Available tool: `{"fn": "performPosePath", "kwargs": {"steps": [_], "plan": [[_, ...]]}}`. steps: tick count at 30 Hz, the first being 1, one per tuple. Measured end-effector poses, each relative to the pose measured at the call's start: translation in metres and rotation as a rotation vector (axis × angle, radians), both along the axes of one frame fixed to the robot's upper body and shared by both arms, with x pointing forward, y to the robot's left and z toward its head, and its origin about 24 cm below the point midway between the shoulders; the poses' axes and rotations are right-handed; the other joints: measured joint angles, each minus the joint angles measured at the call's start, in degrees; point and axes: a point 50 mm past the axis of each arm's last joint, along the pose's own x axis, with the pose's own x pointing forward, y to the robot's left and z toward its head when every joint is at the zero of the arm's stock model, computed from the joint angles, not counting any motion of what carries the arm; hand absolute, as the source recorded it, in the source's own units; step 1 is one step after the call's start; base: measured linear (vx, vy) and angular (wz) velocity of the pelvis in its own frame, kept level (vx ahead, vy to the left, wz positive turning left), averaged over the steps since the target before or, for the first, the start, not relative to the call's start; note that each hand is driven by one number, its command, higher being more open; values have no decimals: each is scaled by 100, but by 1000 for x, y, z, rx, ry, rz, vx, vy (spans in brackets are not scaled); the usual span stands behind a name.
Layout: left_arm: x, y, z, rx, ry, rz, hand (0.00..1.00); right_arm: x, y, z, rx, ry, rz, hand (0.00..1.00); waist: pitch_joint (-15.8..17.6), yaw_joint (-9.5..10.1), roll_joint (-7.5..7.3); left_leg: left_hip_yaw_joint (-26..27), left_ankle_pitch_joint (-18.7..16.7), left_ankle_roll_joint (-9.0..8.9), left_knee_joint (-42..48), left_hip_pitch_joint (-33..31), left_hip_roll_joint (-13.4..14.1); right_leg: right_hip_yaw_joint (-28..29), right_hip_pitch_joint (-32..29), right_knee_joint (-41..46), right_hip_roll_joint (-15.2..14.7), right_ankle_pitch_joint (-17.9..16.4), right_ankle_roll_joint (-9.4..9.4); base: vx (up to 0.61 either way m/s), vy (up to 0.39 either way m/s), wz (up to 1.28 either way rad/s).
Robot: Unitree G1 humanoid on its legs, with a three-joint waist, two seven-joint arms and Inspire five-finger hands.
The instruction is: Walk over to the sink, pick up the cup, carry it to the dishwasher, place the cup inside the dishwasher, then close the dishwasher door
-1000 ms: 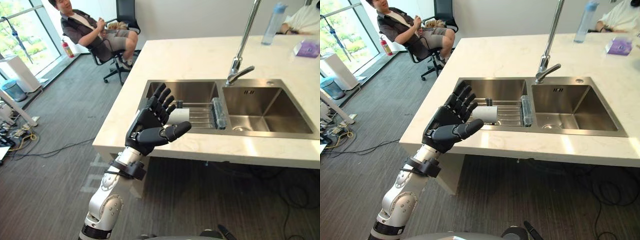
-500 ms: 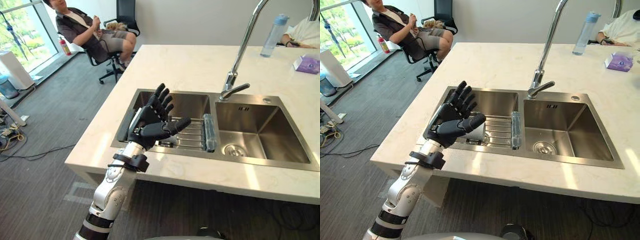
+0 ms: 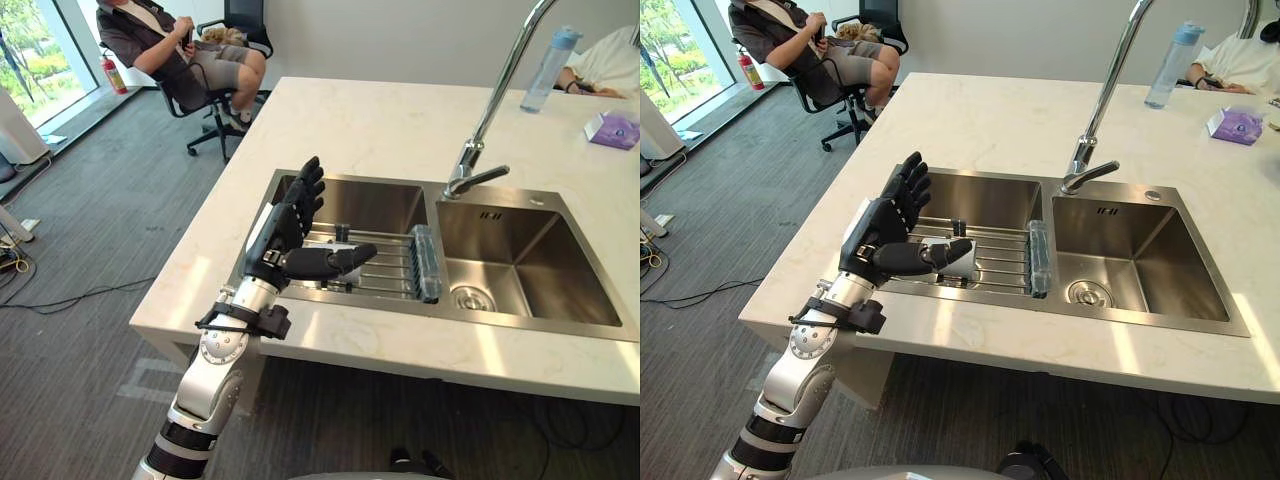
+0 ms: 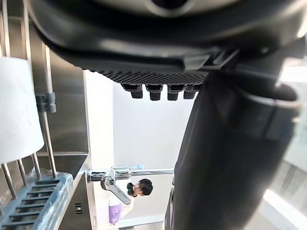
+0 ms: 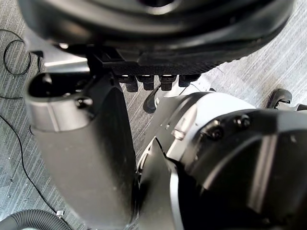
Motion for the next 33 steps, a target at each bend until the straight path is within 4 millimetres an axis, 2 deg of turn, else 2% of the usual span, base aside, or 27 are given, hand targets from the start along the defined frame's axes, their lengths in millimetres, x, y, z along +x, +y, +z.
{"fn": "performPosePath", "kwargs": {"steps": [6,11,16,18,20,26,33], "plan": [[4,-13,12,242,-109,-114,100,0,-3,1,-8,4,23,100,-39,-106,61,-6,7,5,-29,-8,-46,-7,0,-31,-42,9,15,0,0,0],[19,-8,13,422,-132,-117,100,1,-7,2,-18,5,35,100,-60,-223,153,-9,57,5,-100,-10,-70,-10,-23,-41,-59,20,19,-8,0,0],[42,20,-8,607,2,-45,100,9,-14,4,-35,-12,90,100,-40,-411,184,19,138,22,-197,-2,-117,-9,58,-369,-55,238,-6,-35,3,-3],[48,35,-19,658,74,1,100,8,-13,4,-24,-14,72,100,-20,-501,204,38,153,24,-212,3,-129,7,81,-456,-52,293,-14,-38,2,-5],[50,44,-23,684,106,25,100,6,-12,4,-16,-16,54,100,-5,-509,224,87,155,25,-223,11,-134,47,81,-522,-43,341,-26,-44,0,-12],[59,58,-21,747,123,78,100,0,-13,5,-10,-30,37,100,16,-554,235,197,158,22,-264,67,-141,139,70,-573,-27,380,-46,-34,-2,-9],[69,77,-16,852,133,162,100,3,-16,6,-50,-43,91,100,53,-683,241,260,157,22,-302,77,-156,201,11,-573,-25,396,-21,-17,0,-5]]}}
